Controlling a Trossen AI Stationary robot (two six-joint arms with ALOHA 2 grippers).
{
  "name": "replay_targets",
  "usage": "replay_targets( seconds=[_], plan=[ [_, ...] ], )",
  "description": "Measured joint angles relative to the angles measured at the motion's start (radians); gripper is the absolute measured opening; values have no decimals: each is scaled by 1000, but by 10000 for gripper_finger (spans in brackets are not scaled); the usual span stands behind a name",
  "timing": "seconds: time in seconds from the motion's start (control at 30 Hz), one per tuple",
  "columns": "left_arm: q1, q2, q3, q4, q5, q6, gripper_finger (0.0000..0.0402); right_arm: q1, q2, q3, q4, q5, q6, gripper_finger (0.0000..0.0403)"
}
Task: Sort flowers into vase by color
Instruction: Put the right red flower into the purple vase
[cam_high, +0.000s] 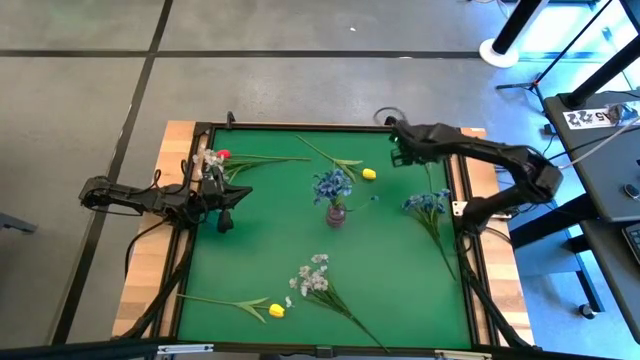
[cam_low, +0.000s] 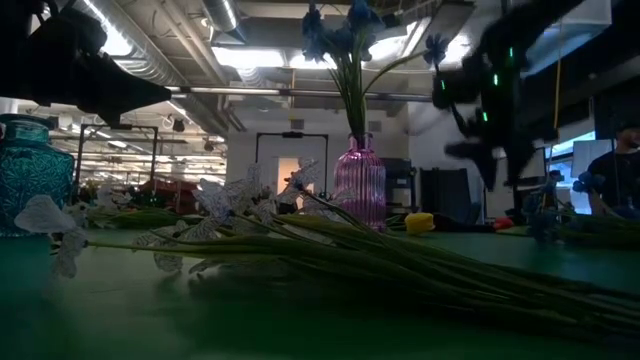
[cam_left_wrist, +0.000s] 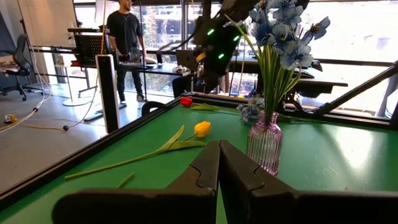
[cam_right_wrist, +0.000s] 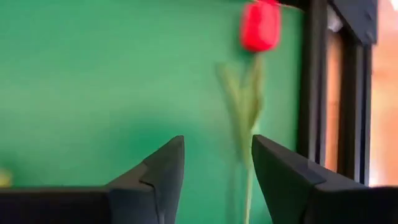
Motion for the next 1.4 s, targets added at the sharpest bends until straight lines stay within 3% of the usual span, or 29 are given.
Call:
replay_targets(
  seconds=[0.2,0.33,0.47,0.63,0.77,0.87,1.03,1.27,1.4],
  plan=[
    [0,0,0,0,0,0,4,-124,85,-86,130,-14,27,170],
    [0,0,0,0,0,0,4,-130,138,-117,138,43,54,158],
    [0,0,0,0,0,0,4,-128,187,-154,141,28,36,139],
    [0,0,0,0,0,0,4,-115,208,-193,157,8,9,84],
    [0,0,0,0,0,0,4,-45,172,-189,139,2,-51,15],
    [0,0,0,0,0,0,4,16,123,-163,89,-53,-75,17],
    [0,0,0,0,0,0,4,170,-20,-84,100,27,-101,6],
    [0,0,0,0,0,0,4,476,-262,-44,445,212,-150,7],
    [0,0,0,0,0,0,4,686,-303,-43,689,362,-267,5]
  ],
)
